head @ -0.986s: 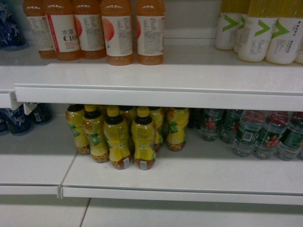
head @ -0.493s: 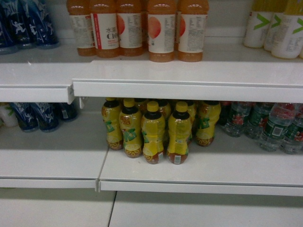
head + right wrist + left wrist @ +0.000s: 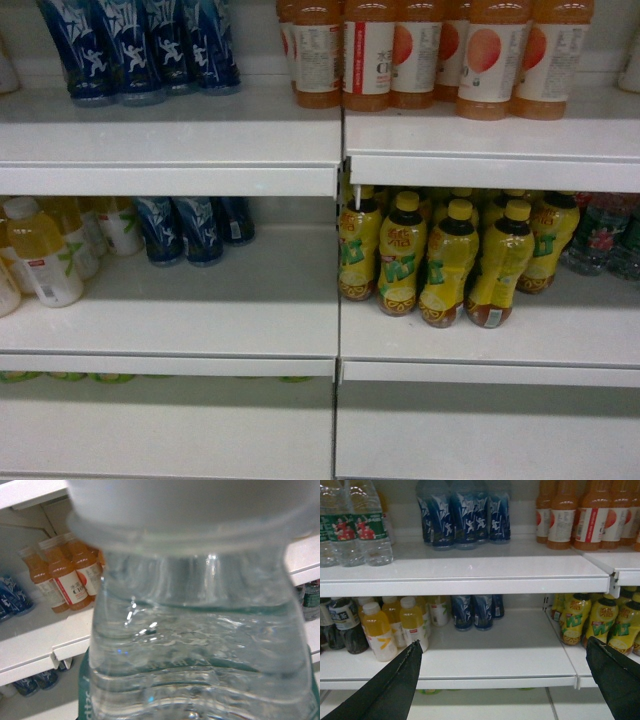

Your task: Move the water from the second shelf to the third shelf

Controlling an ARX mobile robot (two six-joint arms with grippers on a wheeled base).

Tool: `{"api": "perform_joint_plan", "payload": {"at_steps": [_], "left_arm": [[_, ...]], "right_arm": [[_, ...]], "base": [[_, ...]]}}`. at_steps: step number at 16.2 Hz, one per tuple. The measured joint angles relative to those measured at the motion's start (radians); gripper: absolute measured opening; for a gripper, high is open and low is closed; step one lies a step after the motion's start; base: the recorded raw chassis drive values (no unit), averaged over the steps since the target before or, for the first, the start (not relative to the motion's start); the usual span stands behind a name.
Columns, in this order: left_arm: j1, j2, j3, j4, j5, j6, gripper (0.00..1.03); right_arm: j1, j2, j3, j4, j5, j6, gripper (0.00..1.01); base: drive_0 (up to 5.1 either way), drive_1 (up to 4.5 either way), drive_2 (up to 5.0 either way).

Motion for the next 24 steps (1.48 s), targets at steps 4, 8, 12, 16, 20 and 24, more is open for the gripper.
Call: {"api": "perform_joint_plan", "payload": {"at_steps": [4, 8, 12, 16, 20, 24], "left_arm": [[0.0, 0.0, 0.0, 0.0, 0.0, 0.0, 0.98], [0.0, 0.0, 0.0, 0.0, 0.0, 0.0, 0.98], [0.0, 0.0, 0.0, -0.001, -0.001, 0.0, 0.98], [0.0, 0.0, 0.0, 0.003, 0.0, 0.0, 0.98], [0.0, 0.0, 0.0, -0.001, 0.001, 0.0, 0.98], [0.0, 0.0, 0.0, 0.0, 0.0, 0.0, 0.98]], "right_arm": [[0.0, 0.001, 0.0, -0.006, 0.0, 0.0, 0.43], [-0.001, 0.001, 0.0, -0.005, 0.0, 0.0, 0.43], [-0.001, 0.002, 0.0, -0.004, 0.001, 0.0, 0.43], [0.0, 0.001, 0.0, -0.007, 0.002, 0.0, 0.43], [0.0, 0.002, 0.0, -0.006, 0.0, 0.0, 0.43], [-0.001, 0.0, 0.0, -0.006, 0.005, 0.0, 0.43]], "base": [[-4.5, 1.33, 3.1], [-4.8, 2.36, 2.4], [-5.0, 2.31, 2.3], [-4.9, 2.36, 2.4], [-4.9, 2.37, 2.4], [-4.9, 2.42, 2.4]]}}
